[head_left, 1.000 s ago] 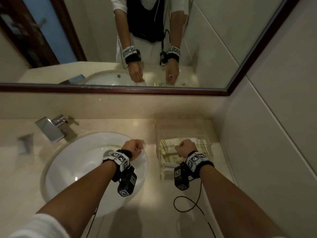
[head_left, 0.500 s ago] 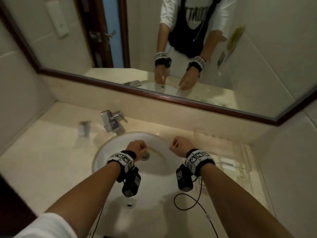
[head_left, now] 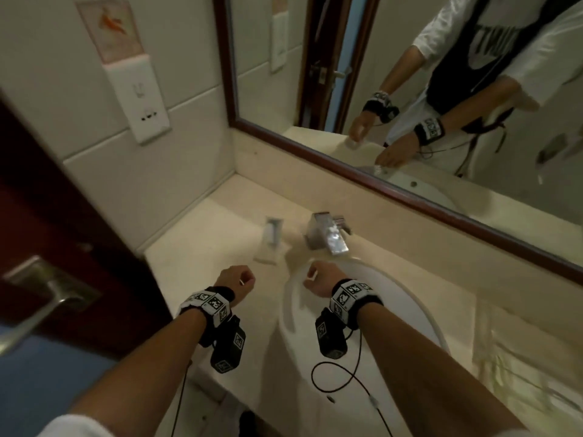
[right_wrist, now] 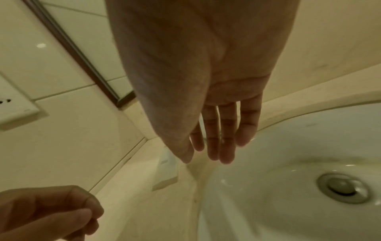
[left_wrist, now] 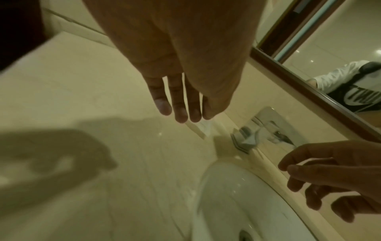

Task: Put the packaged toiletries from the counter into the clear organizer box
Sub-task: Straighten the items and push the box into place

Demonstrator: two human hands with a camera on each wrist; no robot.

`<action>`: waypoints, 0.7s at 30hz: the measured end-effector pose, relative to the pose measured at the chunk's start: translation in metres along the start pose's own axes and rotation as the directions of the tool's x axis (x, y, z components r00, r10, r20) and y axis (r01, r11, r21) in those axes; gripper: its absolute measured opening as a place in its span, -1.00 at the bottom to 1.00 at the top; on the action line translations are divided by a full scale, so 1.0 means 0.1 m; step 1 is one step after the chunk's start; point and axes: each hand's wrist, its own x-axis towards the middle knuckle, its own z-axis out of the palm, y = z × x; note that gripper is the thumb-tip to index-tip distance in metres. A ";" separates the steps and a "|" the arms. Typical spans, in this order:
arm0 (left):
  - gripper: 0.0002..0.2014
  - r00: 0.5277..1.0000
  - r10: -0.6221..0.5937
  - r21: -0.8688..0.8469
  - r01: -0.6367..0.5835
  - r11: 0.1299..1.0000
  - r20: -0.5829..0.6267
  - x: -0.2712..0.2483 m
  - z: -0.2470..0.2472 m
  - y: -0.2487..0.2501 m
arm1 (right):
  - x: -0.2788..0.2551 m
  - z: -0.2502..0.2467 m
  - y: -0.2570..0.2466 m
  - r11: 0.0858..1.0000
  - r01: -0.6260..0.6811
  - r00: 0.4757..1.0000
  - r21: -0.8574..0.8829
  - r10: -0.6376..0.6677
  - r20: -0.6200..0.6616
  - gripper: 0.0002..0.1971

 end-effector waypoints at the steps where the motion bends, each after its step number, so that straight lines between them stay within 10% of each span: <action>1: -0.96 1.000 -0.013 -0.011 0.013 1.000 -0.013 0.02 -0.08 -0.12 | 0.09 0.04 -0.12 1.000 0.015 1.000 -0.016 -0.015 0.003 -0.66; 21: -0.89 0.984 -0.156 -0.154 0.142 0.978 -0.081 0.44 -0.67 -1.29 | 1.59 0.61 -1.15 0.979 -0.149 0.989 -0.140 0.149 -0.010 -0.38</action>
